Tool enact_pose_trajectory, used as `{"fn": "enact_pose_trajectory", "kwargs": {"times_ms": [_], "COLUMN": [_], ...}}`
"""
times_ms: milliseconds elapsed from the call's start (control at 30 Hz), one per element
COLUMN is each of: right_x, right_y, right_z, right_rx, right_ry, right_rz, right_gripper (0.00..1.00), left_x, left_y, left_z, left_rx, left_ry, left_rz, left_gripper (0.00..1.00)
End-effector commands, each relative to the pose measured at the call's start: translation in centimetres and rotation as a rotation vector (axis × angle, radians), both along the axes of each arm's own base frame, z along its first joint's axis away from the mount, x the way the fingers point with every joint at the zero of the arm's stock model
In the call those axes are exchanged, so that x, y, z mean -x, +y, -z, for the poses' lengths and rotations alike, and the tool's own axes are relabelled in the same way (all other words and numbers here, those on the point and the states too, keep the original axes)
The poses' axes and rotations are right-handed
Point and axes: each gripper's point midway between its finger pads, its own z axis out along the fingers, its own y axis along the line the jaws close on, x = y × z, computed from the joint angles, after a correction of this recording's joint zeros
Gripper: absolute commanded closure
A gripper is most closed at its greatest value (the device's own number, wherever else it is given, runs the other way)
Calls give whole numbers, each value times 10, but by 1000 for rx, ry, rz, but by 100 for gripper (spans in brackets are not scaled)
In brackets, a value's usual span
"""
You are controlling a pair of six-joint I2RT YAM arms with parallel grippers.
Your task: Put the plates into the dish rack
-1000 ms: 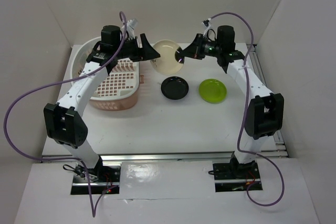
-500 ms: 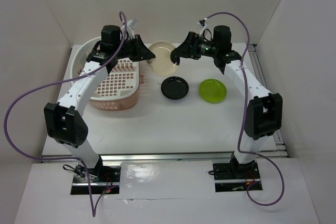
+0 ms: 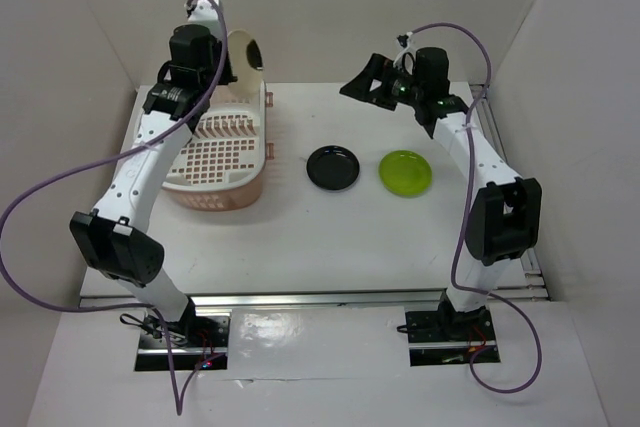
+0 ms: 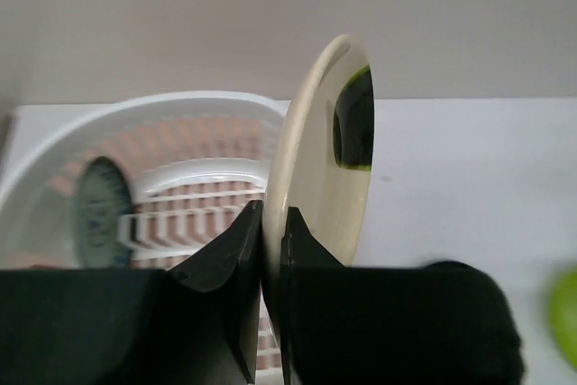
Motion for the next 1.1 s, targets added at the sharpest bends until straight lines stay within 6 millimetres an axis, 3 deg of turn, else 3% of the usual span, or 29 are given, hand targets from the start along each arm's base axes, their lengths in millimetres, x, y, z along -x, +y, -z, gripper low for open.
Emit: {"fn": "enact_pose_trajectory", "kwargs": {"times_ms": [0, 100, 267, 367, 467, 500, 533, 667, 1067], "right_x": [0, 8, 11, 11, 9, 9, 11, 10, 12], "right_y": [-1, 9, 13, 19, 23, 23, 25, 28, 31], "right_z": [8, 13, 22, 31, 35, 35, 33, 43, 38], "right_rx": [9, 12, 25, 27, 3, 3, -10, -15, -33], "right_ry": [14, 26, 49, 69, 85, 85, 85, 115, 106], "right_rz": [18, -5, -17, -36, -53, -53, -65, -73, -99], "right_gripper": [0, 0, 0, 0, 0, 0, 0, 0, 0], "left_x": [-15, -26, -32, -26, -20, -21, -18, -15, -35], "left_y": [69, 91, 107, 115, 131, 131, 136, 137, 160], "left_z": [-9, -1, 10, 17, 37, 34, 44, 56, 103], "left_rx": [-286, -434, -572, -574, -596, -589, -604, -607, -593], "left_ry": [-83, -81, -73, -68, -38, -53, -36, -29, 58], "left_rz": [-258, -352, -416, -439, -476, -481, -483, -481, -539], "left_gripper": [100, 100, 100, 100, 100, 100, 100, 100, 100]}}
